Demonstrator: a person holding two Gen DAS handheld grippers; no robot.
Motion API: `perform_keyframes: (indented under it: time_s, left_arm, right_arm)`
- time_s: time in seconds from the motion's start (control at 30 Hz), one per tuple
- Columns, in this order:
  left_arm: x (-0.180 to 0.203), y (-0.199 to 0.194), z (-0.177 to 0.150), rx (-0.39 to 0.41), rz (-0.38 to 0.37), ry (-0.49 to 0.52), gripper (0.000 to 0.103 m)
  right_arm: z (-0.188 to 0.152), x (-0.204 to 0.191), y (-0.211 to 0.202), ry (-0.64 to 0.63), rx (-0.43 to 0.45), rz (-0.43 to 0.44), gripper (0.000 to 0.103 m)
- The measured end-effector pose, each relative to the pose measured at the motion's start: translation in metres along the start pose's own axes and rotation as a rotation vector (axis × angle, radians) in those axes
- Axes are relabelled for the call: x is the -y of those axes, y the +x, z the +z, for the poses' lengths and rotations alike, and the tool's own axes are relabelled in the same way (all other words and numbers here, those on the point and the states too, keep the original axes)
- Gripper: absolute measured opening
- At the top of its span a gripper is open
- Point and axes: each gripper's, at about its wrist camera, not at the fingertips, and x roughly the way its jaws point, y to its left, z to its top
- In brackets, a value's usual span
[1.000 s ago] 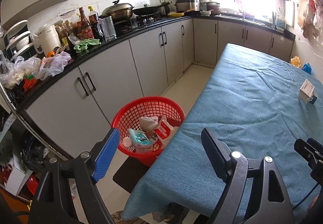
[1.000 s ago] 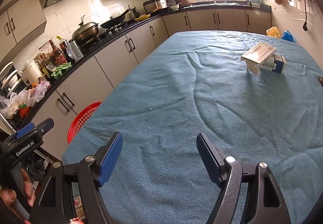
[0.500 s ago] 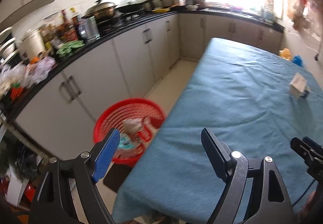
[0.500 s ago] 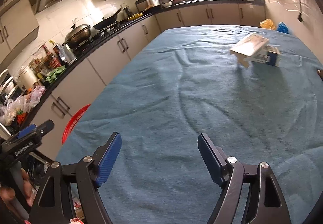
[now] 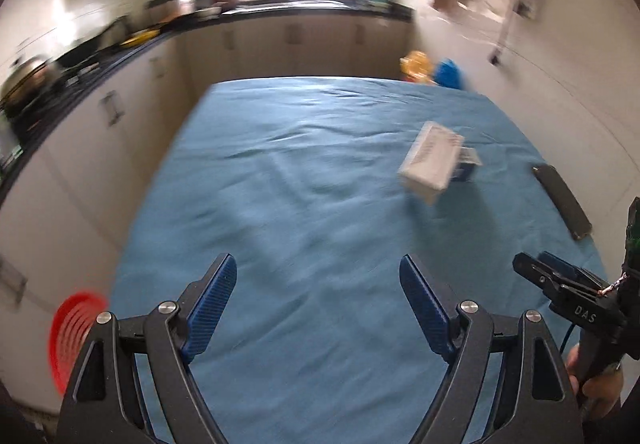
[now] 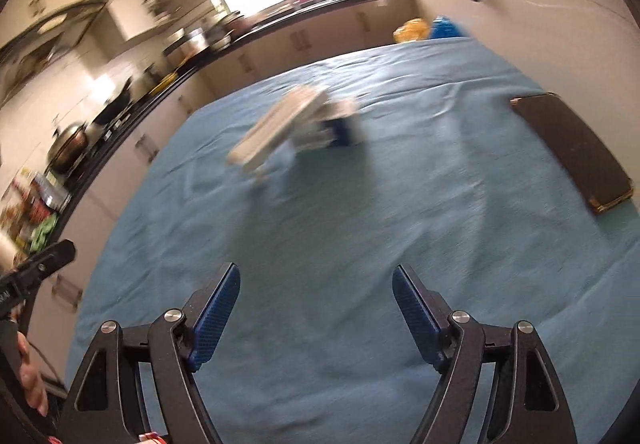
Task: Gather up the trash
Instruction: 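Grasp the large white medicine box with the left tool while the right grasps the small white-blue box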
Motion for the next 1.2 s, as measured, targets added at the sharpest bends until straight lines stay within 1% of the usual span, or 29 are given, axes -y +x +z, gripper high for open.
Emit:
perform_keyframes:
  time_s: [0.07,0.17,0.33,0.4,0.47,0.57,0.63,0.7,0.73,0.77,0.83,0.87,1.0,1.1,1.2]
  left_arm:
    - [0.022,0.024,0.019,-0.015,-0.052,0.04,0.083]
    - [0.05,0.055,0.044,-0.031,-0.1,0.098,0.082]
    - [0.08,0.102,0.08,-0.063,-0.122,0.17,0.083]
    - [0.086,0.118,0.089,-0.09,-0.143,0.184,0.083]
    - [0.094,0.134,0.095,-0.116,-0.17,0.195,0.083]
    - [0.104,0.149,0.098,-0.157,-0.213,0.206,0.083]
    - [0.109,0.154,0.095,-0.18,-0.224,0.208,0.083]
    - [0.112,0.156,0.093,-0.189,-0.226,0.204,0.083]
    - [0.113,0.156,0.09,-0.194,-0.215,0.199,0.079]
    - [0.113,0.155,0.089,-0.194,-0.201,0.197,0.061]
    - [0.112,0.153,0.086,-0.209,-0.176,0.196,0.052]
    - [0.108,0.149,0.083,-0.212,-0.162,0.181,0.052]
    - [0.099,0.131,0.07,-0.202,-0.164,0.166,0.052]
    - [0.085,0.107,0.058,-0.209,-0.184,0.131,0.052]
    - [0.071,0.07,0.04,-0.187,-0.177,0.136,0.052]
  right_arm:
    - [0.009,0.015,0.001,0.026,0.011,-0.003,0.083]
    - [0.018,0.032,0.003,0.058,0.021,0.005,0.083]
    - [0.021,0.047,0.012,0.097,0.008,0.042,0.083]
    - [0.021,0.051,0.018,0.114,-0.019,0.067,0.083]
    - [0.023,0.051,0.02,0.115,-0.024,0.077,0.083]
    - [0.022,0.051,0.02,0.112,-0.027,0.091,0.084]
    - [0.022,0.05,0.021,0.106,-0.029,0.092,0.084]
    - [0.022,0.05,0.02,0.103,-0.027,0.093,0.084]
    - [0.022,0.05,0.021,0.101,-0.026,0.092,0.084]
    - [0.021,0.049,0.02,0.1,-0.026,0.091,0.084]
    - [0.02,0.049,0.02,0.096,-0.027,0.087,0.084]
    - [0.02,0.049,0.02,0.093,-0.026,0.084,0.084]
    - [0.019,0.047,0.02,0.082,-0.02,0.066,0.084]
    - [0.018,0.045,0.02,0.073,-0.018,0.06,0.084]
    - [0.019,0.046,0.016,0.091,-0.048,0.089,0.084]
